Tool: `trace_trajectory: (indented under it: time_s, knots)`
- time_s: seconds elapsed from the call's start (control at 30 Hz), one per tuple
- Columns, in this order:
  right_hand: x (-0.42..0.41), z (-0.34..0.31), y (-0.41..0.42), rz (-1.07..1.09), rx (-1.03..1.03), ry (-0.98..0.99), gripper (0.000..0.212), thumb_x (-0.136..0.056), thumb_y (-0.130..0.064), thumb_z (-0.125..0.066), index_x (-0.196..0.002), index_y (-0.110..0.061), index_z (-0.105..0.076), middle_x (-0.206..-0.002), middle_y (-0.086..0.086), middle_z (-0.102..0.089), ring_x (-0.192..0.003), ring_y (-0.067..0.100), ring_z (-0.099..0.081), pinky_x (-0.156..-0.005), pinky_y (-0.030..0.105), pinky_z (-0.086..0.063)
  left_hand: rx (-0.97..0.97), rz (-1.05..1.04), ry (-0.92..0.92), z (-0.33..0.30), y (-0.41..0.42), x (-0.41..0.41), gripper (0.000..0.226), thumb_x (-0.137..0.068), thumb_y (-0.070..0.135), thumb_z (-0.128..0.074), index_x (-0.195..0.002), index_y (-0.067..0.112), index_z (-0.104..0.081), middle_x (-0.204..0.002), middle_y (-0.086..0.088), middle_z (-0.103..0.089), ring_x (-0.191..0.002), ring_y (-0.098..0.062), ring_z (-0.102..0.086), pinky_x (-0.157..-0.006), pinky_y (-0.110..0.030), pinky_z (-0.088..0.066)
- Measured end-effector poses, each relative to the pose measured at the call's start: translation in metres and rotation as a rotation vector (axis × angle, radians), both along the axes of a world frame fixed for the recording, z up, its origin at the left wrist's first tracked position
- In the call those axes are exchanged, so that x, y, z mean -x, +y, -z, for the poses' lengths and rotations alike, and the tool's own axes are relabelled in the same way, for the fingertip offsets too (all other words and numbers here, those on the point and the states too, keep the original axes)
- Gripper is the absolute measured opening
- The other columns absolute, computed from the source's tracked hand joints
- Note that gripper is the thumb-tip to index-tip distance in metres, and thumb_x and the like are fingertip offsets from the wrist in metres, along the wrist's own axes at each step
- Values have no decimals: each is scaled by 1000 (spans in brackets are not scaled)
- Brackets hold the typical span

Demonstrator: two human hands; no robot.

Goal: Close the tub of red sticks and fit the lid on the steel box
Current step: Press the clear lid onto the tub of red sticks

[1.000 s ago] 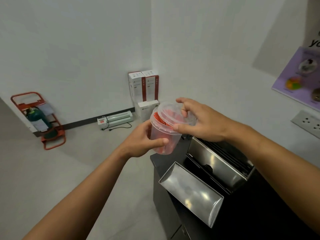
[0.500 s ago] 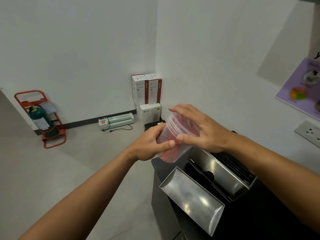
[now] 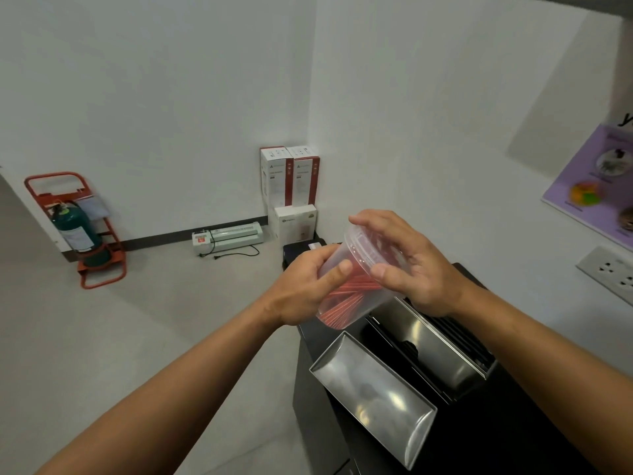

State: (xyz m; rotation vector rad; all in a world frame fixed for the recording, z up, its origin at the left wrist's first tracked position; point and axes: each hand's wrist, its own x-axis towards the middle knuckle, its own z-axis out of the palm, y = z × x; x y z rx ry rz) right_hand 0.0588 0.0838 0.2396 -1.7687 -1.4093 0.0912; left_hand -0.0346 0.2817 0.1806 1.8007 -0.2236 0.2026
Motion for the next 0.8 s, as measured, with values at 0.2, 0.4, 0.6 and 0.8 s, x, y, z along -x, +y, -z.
trace_trajectory:
  time_s: [0.2,0.4,0.6,0.8]
  knots:
    - [3,6,-2,84,-32,48,63,-93,-38,-60,-149,-11,-52,-140,1,-55,-130,23,-56,-107,34,-46,-129,-166,-177,5,-11,5,73,-96,75,-47,-134,15,-66,-105,8,-75,-91,-16,-73,-75,-23,-55]
    - [12,16,-2,113,-72,80,58,-93,-35,-62,-149,-19,-54,-142,1,-56,-134,23,-55,-107,31,-47,-91,-303,-214,11,-17,13,55,-107,58,-37,-135,23,-69,-106,3,-78,-93,-14,-74,-76,-21,-54]
    - [20,25,-2,246,-225,111,58,-93,-38,-62,-148,-22,-53,-144,1,-57,-136,21,-54,-111,42,-48,541,-392,-21,21,-31,19,55,-89,58,-58,-123,16,-69,-118,-18,-73,-105,-38,-73,-89,-54,-58]
    - [25,38,-3,233,-180,63,60,-92,-36,-61,-150,-23,-49,-143,7,-51,-137,22,-51,-112,43,-47,551,-468,70,21,-40,13,48,-83,59,-69,-104,17,-77,-98,-15,-78,-86,-34,-75,-85,-53,-59]
